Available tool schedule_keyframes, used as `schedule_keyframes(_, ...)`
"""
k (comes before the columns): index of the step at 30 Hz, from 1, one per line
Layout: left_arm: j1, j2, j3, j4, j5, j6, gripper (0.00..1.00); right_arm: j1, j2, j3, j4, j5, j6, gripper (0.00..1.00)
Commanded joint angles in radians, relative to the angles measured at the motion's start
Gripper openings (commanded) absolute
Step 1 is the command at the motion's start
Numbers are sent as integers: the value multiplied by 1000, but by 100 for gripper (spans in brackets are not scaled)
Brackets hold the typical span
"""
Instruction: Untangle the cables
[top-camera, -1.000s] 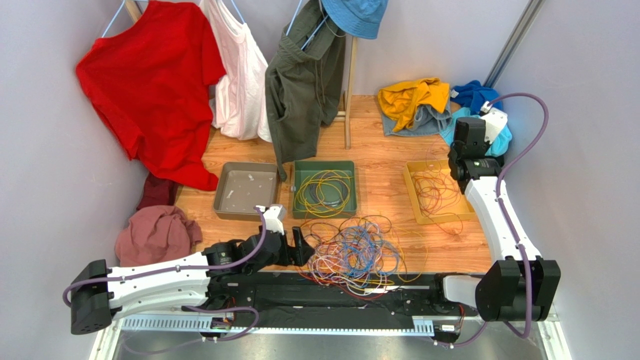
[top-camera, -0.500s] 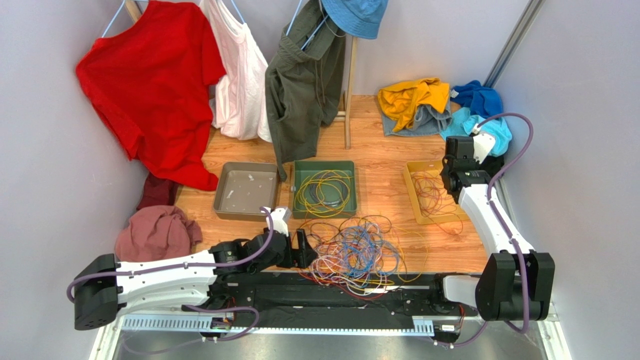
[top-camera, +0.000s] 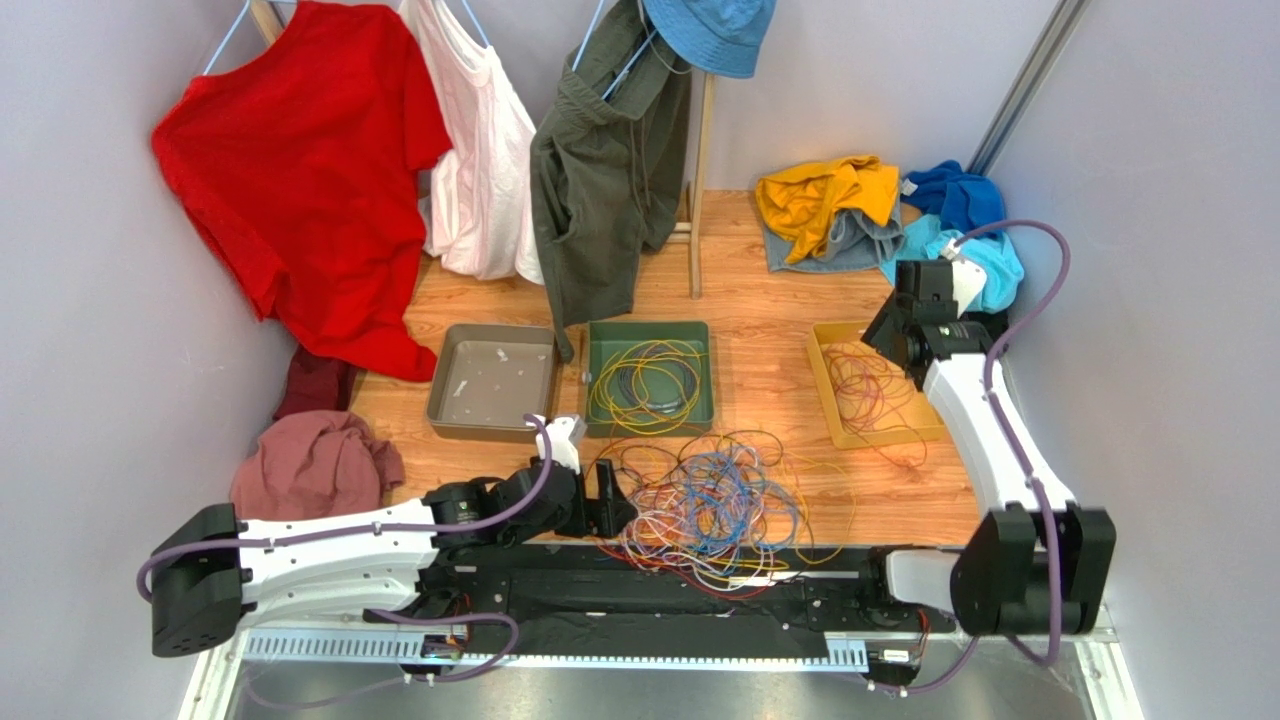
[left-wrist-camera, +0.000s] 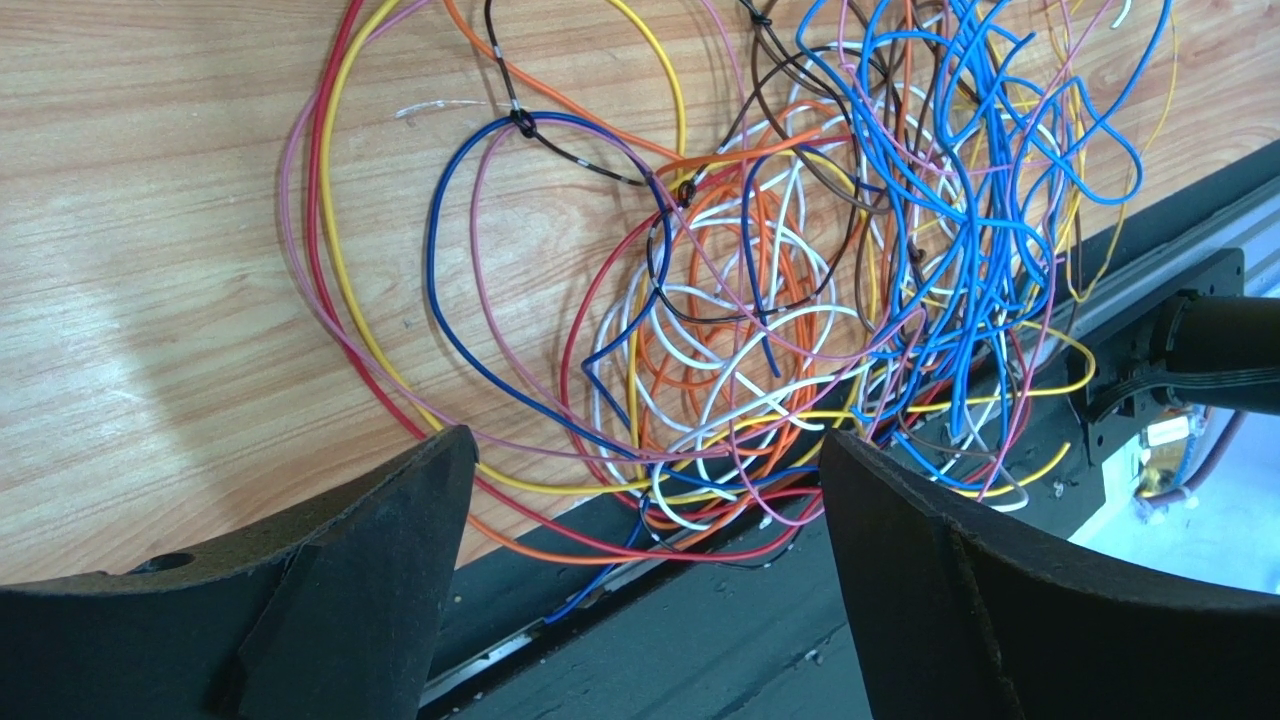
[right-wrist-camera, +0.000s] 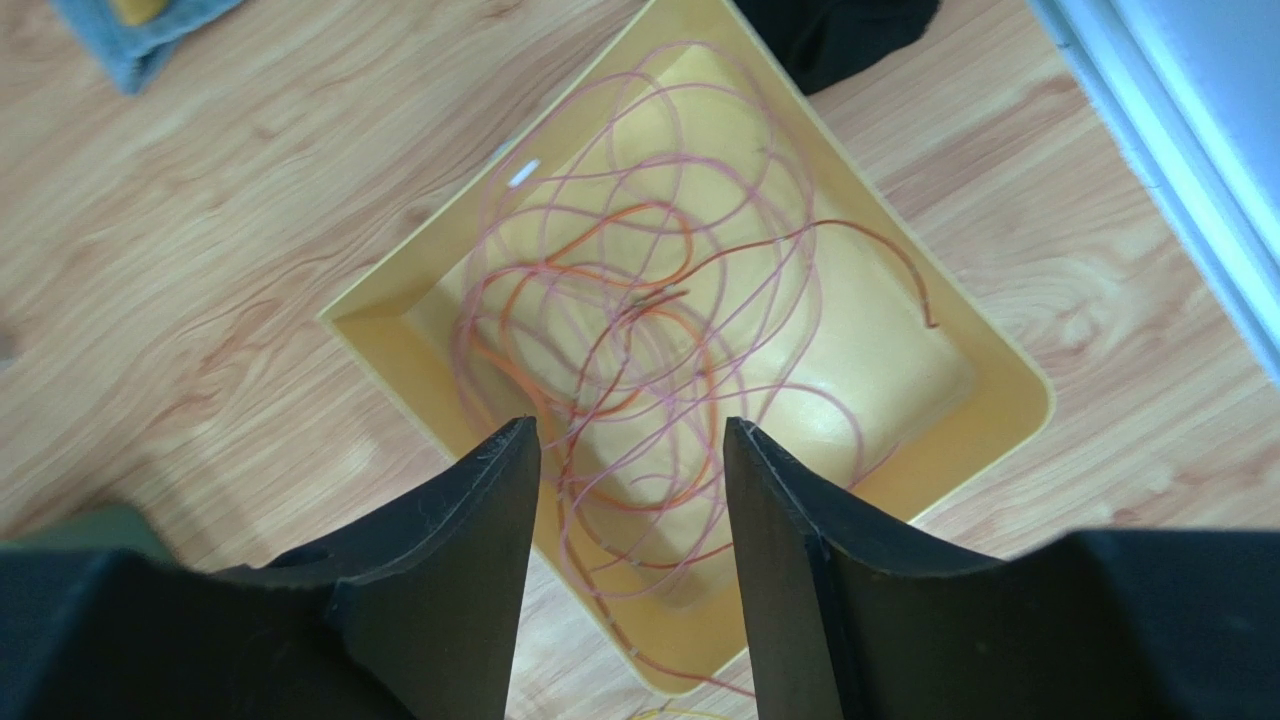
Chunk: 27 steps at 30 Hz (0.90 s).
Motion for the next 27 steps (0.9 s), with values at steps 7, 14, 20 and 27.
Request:
schedule_keyframes(7,1,-107,39,-108,-96,12,93,359,-514,-245,247,-158,166,52)
schedule_keyframes(14,1,-249,76,-257,-220,46,94,838,-560,-405,296,-26,183,50)
schedule_keyframes(20,1,-290,90,-346,-295,29,94,989,-456,-535,356,83,233,48)
schedule_keyframes(27,3,-321,166,-531,-404,-9,93,1015,-491,-620,470,83,217,41)
